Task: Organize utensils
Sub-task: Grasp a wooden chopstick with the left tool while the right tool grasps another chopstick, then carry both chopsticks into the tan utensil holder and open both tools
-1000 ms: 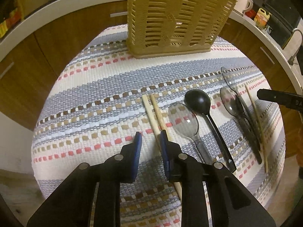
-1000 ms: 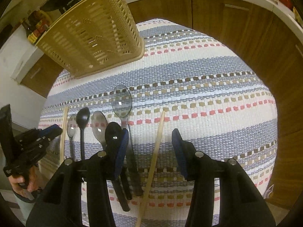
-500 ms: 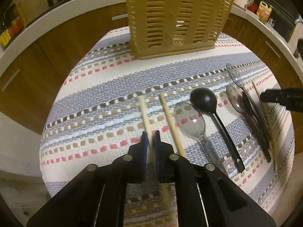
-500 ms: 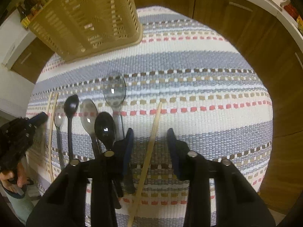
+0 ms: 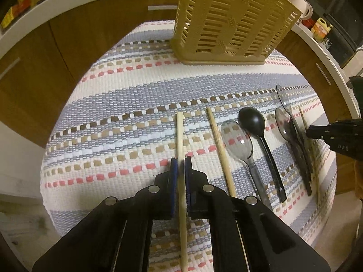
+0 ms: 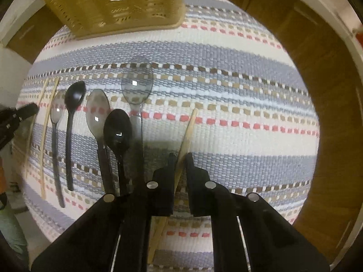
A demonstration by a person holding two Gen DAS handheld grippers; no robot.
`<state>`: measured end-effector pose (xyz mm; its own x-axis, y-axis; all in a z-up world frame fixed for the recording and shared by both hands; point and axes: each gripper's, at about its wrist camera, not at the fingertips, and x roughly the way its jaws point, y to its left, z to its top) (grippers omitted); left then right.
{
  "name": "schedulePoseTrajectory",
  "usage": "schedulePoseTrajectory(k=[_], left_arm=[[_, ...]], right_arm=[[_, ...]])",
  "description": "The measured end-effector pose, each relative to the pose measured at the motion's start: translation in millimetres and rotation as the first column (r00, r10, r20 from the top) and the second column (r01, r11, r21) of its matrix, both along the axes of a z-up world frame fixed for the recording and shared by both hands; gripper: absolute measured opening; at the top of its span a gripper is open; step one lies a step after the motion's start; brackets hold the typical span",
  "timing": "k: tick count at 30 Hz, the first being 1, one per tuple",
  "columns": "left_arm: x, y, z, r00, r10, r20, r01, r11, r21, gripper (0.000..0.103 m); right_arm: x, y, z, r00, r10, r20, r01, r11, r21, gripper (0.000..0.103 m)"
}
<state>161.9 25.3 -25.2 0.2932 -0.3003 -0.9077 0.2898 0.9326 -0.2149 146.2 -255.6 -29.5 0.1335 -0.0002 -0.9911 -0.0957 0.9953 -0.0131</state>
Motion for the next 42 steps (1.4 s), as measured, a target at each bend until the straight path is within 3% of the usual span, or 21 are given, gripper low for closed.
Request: schedulePoseTrajectory(k=[4, 6, 8, 10, 12, 14, 22, 28, 36, 42], left_arm=[[4.6, -4.6, -0.1, 0.999, -0.036, -0.024, 0.037, 0.999, 0.022, 0.010], [4.7, -11.5, 1.3, 0.997, -0.073, -0.033, 0.075, 0.996, 0.048, 0.018], [4.0, -19.0, 1.8, 0.995, -0.095, -0.034, 0.098, 0.992, 0.084, 0.019], [3.5, -29.0, 2.1, 0.993, -0.113, -0.025, 0.115, 0.984, 0.135, 0.018], [1.3, -38.9, 1.7, 0.993, -0.120, -0.001, 0.117, 0.969, 0.215, 0.005], [-0.8, -42.4, 1.6, 0.993, -0.120, 0.007, 0.114, 0.964, 0.241, 0.004], [-1.7, -21.2, 15.3, 0.996, -0.044, 0.082, 0.035, 0.993, 0.114, 0.004], [-14.5, -10.4, 51.7, 0.976, -0.007, 0.215, 0.007, 1.000, -0.002, 0.004], [-31.5, -19.0, 113.5, 0.903, 0.055, 0.427, 0.013, 0.988, -0.155, 0.004], [-23.9, -20.5, 159.6, 0.824, 0.124, 0.553, 0.027, 0.966, -0.256, 0.004]], right_arm=[[5.2, -7.7, -3.3, 0.999, 0.024, -0.022, -0.024, 1.000, -0.004, 0.008], [7.0, -5.5, -3.2, 0.999, 0.041, -0.028, -0.042, 0.999, -0.021, 0.008], [7.5, -0.2, -3.3, 0.998, 0.062, -0.031, -0.063, 0.997, -0.045, 0.008], [7.5, 4.9, -3.9, 0.997, 0.077, -0.028, -0.079, 0.995, -0.066, 0.008], [6.4, 7.5, -4.0, 0.996, 0.091, -0.016, -0.092, 0.992, -0.081, 0.008], [0.8, 12.1, -2.6, 0.995, 0.097, 0.002, -0.096, 0.992, -0.084, 0.006], [-12.4, 12.6, 2.2, 0.990, 0.134, 0.054, -0.133, 0.991, -0.017, 0.004], [-25.3, 0.6, 37.0, 0.975, 0.144, 0.170, -0.155, 0.986, 0.058, 0.004], [-33.6, -8.2, 101.9, 0.914, 0.121, 0.387, -0.206, 0.961, 0.186, 0.004], [-29.6, -11.9, 154.5, 0.830, 0.054, 0.556, -0.229, 0.941, 0.251, 0.004]])
